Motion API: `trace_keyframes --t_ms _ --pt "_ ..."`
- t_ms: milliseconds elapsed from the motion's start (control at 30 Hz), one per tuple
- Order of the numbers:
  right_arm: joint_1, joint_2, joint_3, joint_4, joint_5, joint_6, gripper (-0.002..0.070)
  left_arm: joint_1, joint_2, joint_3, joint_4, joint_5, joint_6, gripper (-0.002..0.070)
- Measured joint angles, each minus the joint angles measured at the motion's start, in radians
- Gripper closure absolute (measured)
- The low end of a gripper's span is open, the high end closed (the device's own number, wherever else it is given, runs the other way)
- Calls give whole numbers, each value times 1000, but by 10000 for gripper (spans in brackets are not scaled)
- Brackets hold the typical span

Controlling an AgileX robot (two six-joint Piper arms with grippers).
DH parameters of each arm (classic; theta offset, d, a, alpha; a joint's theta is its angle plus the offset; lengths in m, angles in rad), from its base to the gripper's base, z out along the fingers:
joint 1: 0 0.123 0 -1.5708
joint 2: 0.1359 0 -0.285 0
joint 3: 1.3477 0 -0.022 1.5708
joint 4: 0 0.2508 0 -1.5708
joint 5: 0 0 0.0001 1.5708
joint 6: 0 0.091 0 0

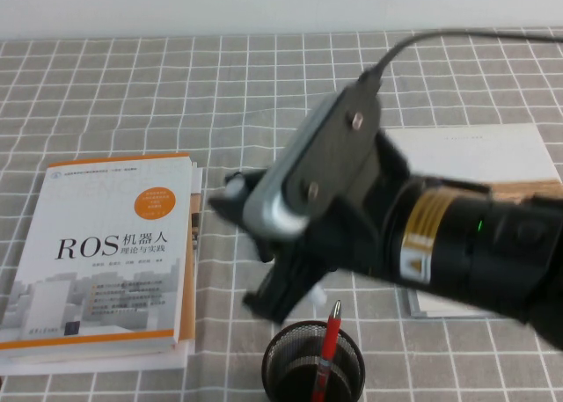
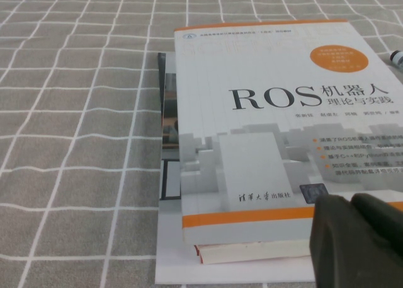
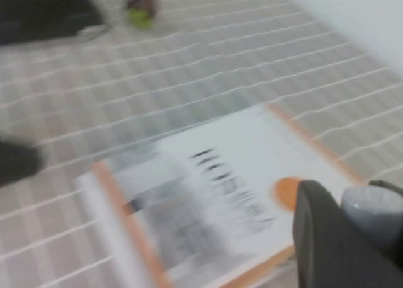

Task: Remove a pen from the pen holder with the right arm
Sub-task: 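Take a marker out of the pen holder and lay it on the table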

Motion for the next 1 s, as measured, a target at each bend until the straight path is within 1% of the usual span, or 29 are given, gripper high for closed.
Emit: trace_keyframes --t_ms 167,367,533,600,733,1000 --pt "-119 0 -86 61 69 0 590 0 0 0 0 0 0 678" --pt "-276 39 -172 183 164 0 590 0 0 0 0 0 0 678" --pt "-370 165 -275 277 338 0 590 0 0 0 0 0 0 678" --pt "-392 233 -322 308 400 0 590 0 0 0 0 0 0 678" --pt "-399 368 -431 357 493 2 590 0 0 0 0 0 0 678" --pt "-399 640 -698 419 587 42 590 0 0 0 0 0 0 678"
